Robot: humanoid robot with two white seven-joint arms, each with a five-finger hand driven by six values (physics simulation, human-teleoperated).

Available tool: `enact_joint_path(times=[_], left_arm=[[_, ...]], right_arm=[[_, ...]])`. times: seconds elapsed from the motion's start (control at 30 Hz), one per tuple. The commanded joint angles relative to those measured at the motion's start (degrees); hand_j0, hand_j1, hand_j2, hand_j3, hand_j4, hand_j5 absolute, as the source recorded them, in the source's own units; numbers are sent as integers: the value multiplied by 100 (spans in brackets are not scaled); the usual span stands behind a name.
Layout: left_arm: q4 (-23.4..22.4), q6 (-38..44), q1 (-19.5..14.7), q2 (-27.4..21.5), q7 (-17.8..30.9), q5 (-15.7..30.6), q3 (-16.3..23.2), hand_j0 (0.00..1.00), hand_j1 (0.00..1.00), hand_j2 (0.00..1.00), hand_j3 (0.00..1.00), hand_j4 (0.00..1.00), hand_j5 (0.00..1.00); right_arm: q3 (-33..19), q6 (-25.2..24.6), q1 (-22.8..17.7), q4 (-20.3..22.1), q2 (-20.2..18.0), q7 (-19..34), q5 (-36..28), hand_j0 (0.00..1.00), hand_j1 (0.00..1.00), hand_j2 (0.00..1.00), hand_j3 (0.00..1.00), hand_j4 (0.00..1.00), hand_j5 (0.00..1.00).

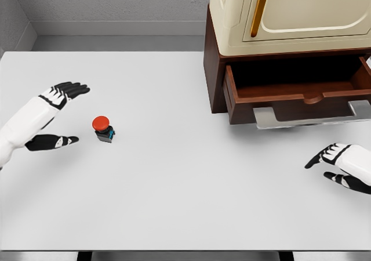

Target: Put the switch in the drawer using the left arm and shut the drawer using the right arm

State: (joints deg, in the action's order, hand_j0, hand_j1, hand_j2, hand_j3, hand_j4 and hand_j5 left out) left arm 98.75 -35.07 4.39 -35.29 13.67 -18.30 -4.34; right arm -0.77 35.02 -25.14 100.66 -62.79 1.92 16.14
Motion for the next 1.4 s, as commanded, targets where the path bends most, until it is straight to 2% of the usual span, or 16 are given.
enact_joint_path(times=[0.0,0.07,0.13,0.2,0.3,0.37,0.4,0.5,0.57,0.63,1.1,1.23,1.37], left_arm=[[-5,7,0,-22,-5,319,4,100,100,100,100,100,100],[-22,7,70,-39,-14,731,30,100,100,100,100,100,100],[-22,7,237,-206,12,1539,170,100,100,100,100,100,100],[-5,7,202,-663,21,2375,909,100,100,100,100,100,100],[22,7,158,-681,39,3122,988,100,100,100,100,100,100],[13,7,-44,-602,504,3658,997,100,100,100,100,100,100],[4,7,-193,-550,627,3772,1006,100,100,100,100,100,100],[-198,791,-536,-312,777,3773,1015,100,100,100,100,100,100],[-207,1283,-545,39,918,3773,1023,100,100,100,100,100,100],[-338,1442,-510,400,918,3843,1085,100,100,100,100,100,100],[-1358,1934,-624,435,927,3817,1102,100,100,100,100,100,100],[-1402,1899,-676,637,918,3237,1199,100,100,100,100,100,100],[-1604,1899,-773,752,918,3114,1225,100,100,100,100,100,100]], right_arm=[[-2,-2,0,41,-6,-17,-23,62,62,62,62,62,62],[-20,-2,9,41,-6,10,-32,63,63,63,63,63,63],[-28,-2,26,32,-14,10,-32,63,63,63,63,63,63],[-28,-2,61,32,-32,19,-32,66,66,66,66,66,66],[-37,-2,88,41,-58,19,-41,67,67,67,67,67,67],[-46,-2,97,41,-67,27,-41,67,67,67,67,67,67],[-55,-2,97,41,-76,27,-41,67,67,67,67,67,67],[-64,-2,88,41,-155,36,-58,67,67,67,67,67,67],[-64,-2,88,32,-190,36,-76,67,67,67,67,67,67],[-64,-2,88,41,-208,36,-93,67,67,67,67,67,67],[-64,-2,79,41,-366,36,-111,66,66,66,66,66,66],[-64,-2,79,32,-401,36,-120,66,66,66,66,66,66],[-72,-2,79,32,-436,36,-120,66,66,66,66,66,66]])
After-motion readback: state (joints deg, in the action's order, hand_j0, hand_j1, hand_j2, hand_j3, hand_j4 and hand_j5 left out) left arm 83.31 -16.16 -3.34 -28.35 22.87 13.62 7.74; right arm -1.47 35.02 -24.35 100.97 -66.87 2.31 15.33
